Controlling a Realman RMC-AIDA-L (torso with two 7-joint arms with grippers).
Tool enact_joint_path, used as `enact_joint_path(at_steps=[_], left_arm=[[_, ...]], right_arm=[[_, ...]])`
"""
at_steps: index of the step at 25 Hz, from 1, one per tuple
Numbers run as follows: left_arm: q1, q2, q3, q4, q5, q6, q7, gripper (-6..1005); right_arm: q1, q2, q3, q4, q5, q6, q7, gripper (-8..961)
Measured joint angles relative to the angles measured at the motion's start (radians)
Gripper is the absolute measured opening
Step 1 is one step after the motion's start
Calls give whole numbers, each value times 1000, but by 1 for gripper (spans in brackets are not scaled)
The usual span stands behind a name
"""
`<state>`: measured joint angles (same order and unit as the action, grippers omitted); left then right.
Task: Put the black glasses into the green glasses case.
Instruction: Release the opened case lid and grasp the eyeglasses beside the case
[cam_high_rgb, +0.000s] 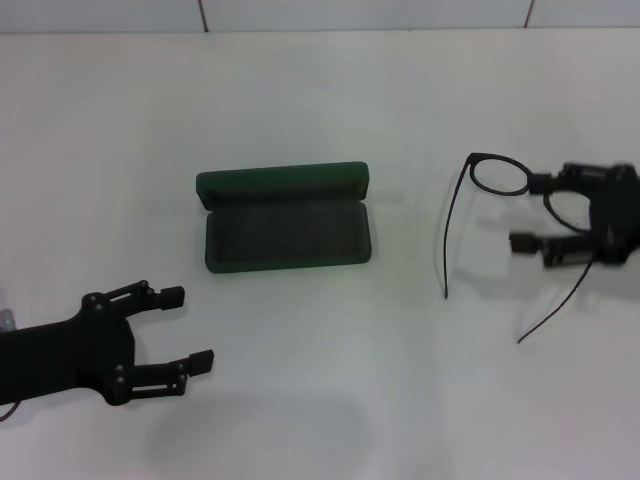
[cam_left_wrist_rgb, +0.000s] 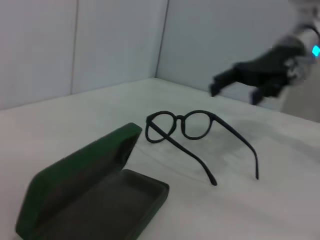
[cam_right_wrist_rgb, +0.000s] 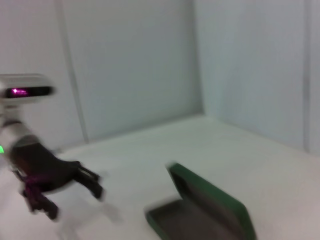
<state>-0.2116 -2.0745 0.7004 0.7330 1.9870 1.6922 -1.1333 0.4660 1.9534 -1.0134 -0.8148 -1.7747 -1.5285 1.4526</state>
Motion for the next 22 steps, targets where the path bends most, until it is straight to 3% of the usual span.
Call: enact_joint_path(at_steps=[5,9,12,17,22], left_arm=[[0,-2,4,-2,5,16,-2,883],[-3,-2,7,-2,5,22,-4,883],[-21,-2,7,-8,10,22,-5,882],[-50,-5,9,-25,27,23,-5,882],[-51,-6,8,-28,31,23,-5,881]], right_arm=[[131,-35,1,-153,-271,1,378,859],[247,-69,-3,-173,-448,-3,582,849],[314,-80,-5,-164,-570,-2,662,841],[389,-61,-8,-115,-727,20,688,828],[459,-19,-25,-30,-812,118,679,814]])
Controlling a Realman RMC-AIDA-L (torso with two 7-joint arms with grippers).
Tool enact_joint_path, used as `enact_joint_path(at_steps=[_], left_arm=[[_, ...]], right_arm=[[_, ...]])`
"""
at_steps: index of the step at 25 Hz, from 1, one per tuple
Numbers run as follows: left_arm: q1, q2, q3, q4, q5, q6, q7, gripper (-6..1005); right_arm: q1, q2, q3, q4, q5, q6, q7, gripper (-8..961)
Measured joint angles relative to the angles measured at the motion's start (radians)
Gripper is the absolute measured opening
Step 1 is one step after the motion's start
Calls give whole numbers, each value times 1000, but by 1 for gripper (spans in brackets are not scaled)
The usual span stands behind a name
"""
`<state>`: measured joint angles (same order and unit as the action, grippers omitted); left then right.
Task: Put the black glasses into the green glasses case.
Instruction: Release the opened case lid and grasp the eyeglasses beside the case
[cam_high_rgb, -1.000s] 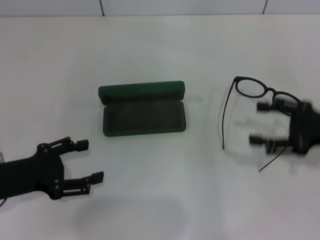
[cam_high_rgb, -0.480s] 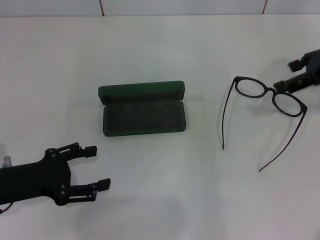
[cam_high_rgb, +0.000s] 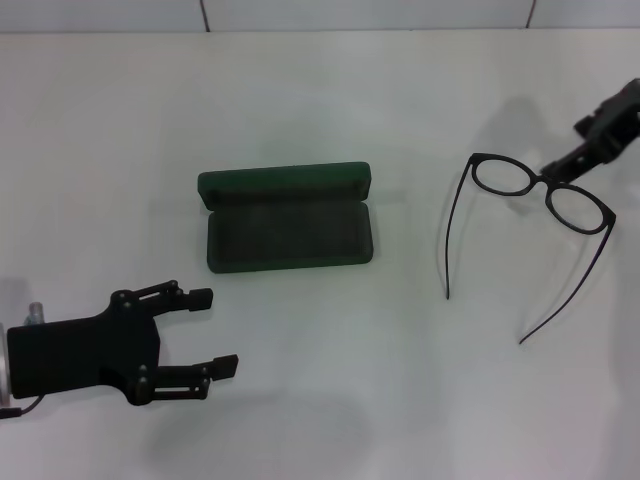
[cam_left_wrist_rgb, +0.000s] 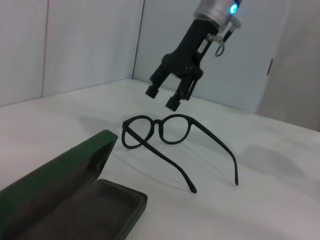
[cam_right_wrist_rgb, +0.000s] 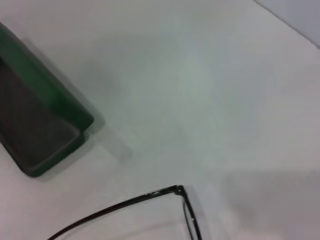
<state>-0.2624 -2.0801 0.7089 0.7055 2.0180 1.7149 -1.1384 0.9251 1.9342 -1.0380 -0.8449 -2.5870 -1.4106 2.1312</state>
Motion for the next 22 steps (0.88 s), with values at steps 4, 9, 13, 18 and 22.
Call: enact_joint_path(at_steps=[4,9,13,18,22], left_arm=[[0,0,0,0,1,0,-1,881],[0,1,0,0,1,-2,-1,881],[0,1,0,0,1,-2,-1,880],[0,3,0,0,1,-2,-1,880],[0,4,0,0,1,-1,-1,879]], right_arm=[[-3,30,-72,8,-7,59,-3,804],[-3,51,-109,50,-13,105,3,790],[-2,53,-110,75,-15,127,4,780],[0,54,-106,82,-15,138,15,767],[1,56,-112,82,-18,157,21,756]])
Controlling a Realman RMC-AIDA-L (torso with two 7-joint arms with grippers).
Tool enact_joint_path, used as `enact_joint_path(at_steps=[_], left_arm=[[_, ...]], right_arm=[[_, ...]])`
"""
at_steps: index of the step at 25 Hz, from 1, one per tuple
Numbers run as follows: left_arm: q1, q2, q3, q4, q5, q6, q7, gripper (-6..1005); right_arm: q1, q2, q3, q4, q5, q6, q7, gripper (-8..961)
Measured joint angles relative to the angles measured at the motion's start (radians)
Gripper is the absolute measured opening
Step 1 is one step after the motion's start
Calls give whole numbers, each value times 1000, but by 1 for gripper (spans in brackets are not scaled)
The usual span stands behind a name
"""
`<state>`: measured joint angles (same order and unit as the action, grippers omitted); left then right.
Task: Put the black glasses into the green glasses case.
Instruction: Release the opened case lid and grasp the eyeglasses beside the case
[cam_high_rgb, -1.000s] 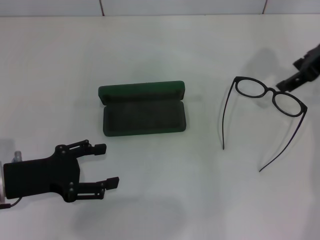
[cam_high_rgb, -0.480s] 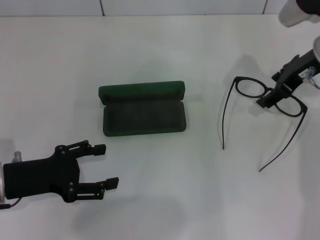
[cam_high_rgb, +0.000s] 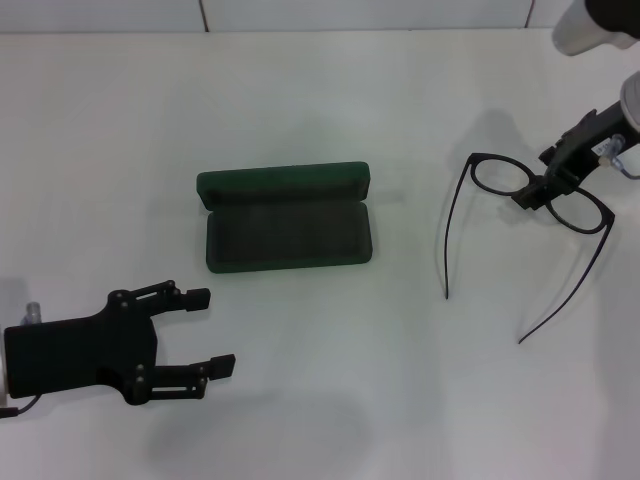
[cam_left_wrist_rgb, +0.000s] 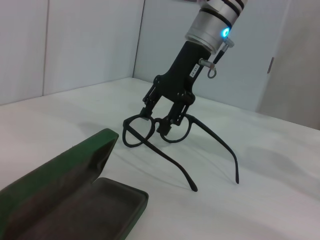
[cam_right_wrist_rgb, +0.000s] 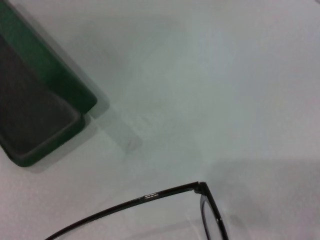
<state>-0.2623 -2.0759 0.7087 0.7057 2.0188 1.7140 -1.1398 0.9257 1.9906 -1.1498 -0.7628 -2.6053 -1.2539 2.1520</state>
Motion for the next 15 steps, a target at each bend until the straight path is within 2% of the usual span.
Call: enact_joint_path(at_steps=[4,11,15], left_arm=[[0,1,0,1,0,0,0,879],[-5,3,0,4,0,1,0,879],[-8,4,0,2,0,1,0,880]], right_arm=[[0,10,-4,5,-27,10,2,681],[2,11,-3,16,-33,11,3,549],[3,10,2,15,-32,12,3,375]])
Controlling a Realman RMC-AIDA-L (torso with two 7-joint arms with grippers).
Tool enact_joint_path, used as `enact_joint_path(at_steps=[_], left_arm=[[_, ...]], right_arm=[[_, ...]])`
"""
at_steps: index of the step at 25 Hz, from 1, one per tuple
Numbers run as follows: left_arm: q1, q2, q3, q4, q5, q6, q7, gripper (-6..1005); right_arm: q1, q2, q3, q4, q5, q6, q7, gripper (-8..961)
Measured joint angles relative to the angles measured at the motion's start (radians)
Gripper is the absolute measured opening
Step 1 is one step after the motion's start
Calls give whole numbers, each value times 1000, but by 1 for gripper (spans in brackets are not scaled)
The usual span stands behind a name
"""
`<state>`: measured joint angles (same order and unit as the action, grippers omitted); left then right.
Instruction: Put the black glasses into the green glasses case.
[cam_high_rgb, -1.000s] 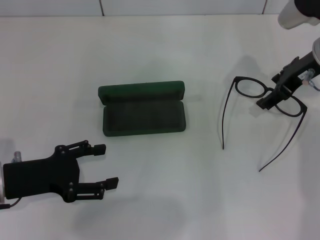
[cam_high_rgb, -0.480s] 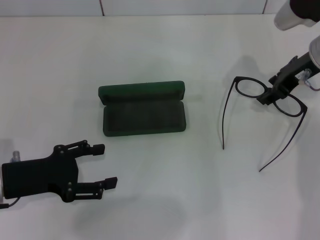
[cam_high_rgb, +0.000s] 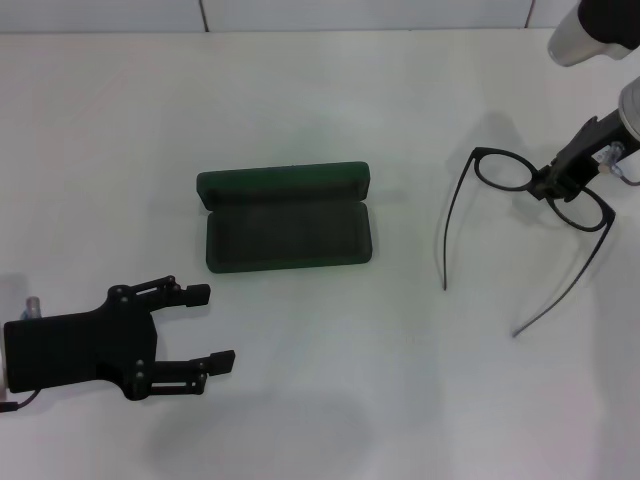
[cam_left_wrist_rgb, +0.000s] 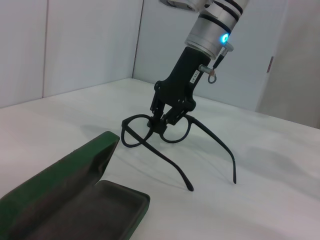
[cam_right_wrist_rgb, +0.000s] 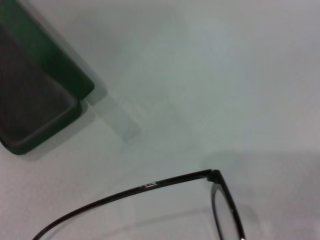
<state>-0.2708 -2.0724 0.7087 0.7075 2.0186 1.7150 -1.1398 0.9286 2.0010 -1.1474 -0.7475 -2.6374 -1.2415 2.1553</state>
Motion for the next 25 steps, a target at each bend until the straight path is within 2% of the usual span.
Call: enact_joint_path(at_steps=[7,15,20,25], left_arm=[[-1,2,0,0,0,0,0,880],[2,3,0,0,0,0,-14,880],[0,5,-2,-1,-5,4,-29,879],[-10,7,-9,4,-22,51,-73,879]], right_arm=[[1,-3,3,-1,8,1,0,97],[-17,-8,44,-47,17,-13,-6,92],[-121,-13,67,-195,114,-35,-33,89],[-248,-9,94,-348,251,-42,-112,86]])
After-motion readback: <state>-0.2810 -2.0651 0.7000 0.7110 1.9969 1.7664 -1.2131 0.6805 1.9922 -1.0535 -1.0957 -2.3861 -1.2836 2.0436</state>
